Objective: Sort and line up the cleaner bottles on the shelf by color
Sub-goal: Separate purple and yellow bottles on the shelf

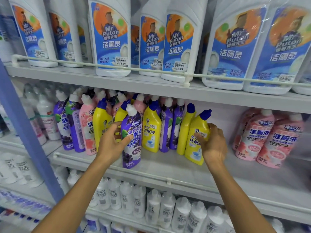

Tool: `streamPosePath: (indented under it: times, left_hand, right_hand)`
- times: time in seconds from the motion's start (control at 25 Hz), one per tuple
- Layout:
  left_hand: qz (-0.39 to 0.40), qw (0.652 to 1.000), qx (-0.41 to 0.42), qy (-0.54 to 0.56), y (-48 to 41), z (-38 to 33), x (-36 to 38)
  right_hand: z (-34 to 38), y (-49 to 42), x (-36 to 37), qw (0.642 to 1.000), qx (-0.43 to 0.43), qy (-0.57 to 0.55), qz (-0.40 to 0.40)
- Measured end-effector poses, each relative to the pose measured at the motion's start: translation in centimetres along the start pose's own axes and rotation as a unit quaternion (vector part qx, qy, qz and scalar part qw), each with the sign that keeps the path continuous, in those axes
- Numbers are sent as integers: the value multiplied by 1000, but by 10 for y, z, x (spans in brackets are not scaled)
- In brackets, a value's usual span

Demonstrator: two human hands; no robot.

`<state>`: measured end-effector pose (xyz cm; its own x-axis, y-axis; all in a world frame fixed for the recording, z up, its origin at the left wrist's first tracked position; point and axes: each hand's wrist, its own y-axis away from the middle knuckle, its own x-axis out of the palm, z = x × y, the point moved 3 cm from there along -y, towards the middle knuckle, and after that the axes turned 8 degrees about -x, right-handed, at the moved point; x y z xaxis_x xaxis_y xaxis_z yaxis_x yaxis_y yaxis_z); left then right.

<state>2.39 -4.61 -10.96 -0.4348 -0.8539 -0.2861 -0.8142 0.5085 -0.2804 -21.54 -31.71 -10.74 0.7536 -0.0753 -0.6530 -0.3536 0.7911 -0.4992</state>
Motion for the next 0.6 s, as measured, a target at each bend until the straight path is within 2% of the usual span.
streamPosePath:
  times: [0.28, 0.44, 0.6]
  left_hand:
    - [-7, 1000, -8, -13, 1, -8, 10]
    - [-10, 1000, -9, -8, 1, -6, 11]
    - [-14, 1000, -9, -6, 1, -3, 11]
  right_hand:
    - [5, -10, 0, 999, 38, 7, -20]
    - [-2, 7, 8, 1000, 12, -18, -1]
    - [-7, -2, 9, 997, 67, -22, -31]
